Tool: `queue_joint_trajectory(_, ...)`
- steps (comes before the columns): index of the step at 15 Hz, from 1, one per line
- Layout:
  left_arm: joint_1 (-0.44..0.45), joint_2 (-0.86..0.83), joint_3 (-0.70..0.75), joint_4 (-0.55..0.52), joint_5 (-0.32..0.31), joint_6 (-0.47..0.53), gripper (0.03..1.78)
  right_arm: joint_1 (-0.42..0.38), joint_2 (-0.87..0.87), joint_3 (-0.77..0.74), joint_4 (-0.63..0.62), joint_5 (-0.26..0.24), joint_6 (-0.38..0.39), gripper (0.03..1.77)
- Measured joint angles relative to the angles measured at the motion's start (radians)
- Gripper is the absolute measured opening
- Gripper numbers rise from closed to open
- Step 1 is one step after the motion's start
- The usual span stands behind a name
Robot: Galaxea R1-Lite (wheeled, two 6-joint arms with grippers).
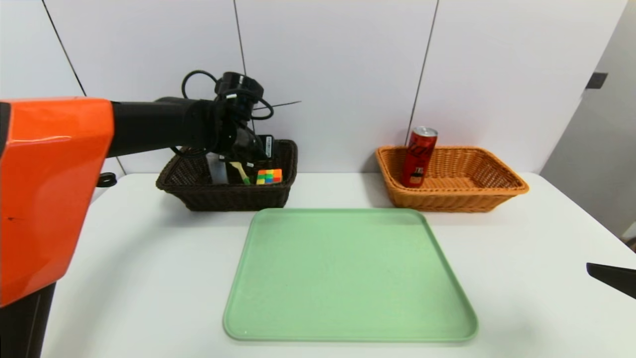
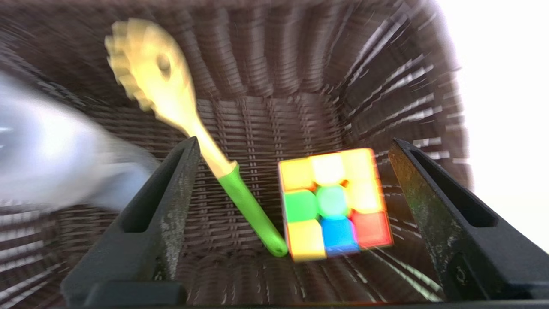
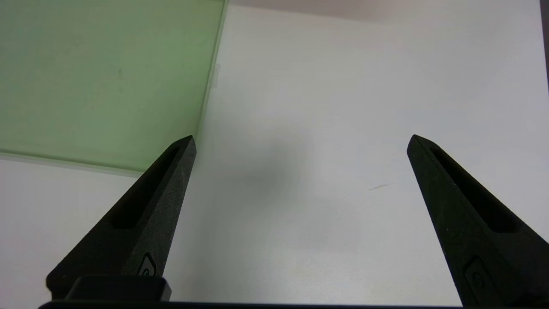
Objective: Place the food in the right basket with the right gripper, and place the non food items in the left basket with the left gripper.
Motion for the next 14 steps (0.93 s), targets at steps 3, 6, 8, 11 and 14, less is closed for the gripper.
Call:
queue_joint_trajectory(3,0.0,-0.144,0.004,0.076,0.001,0.029,1.62,0.0,0.0,-0.008,-0.008,0.006,0.0,1.7)
queue_joint_trajectory(6,0.004,-0.322,0.013,0.202,-0.015,0.059,1.64,0.0,0.001,-0.016,-0.004,0.014,0.0,1.7)
queue_joint_trajectory(8,0.019,-0.452,0.04,0.312,-0.049,0.063,1.66,0.002,0.001,-0.014,0.0,0.018,0.0,1.7)
queue_joint_trajectory(11,0.039,-0.666,0.151,0.411,-0.094,0.069,1.67,0.028,0.014,-0.024,0.002,0.037,0.0,1.7)
queue_joint_trajectory(14,0.049,-0.891,0.325,0.449,-0.089,0.063,1.67,0.042,0.058,-0.079,0.019,0.06,0.0,1.7)
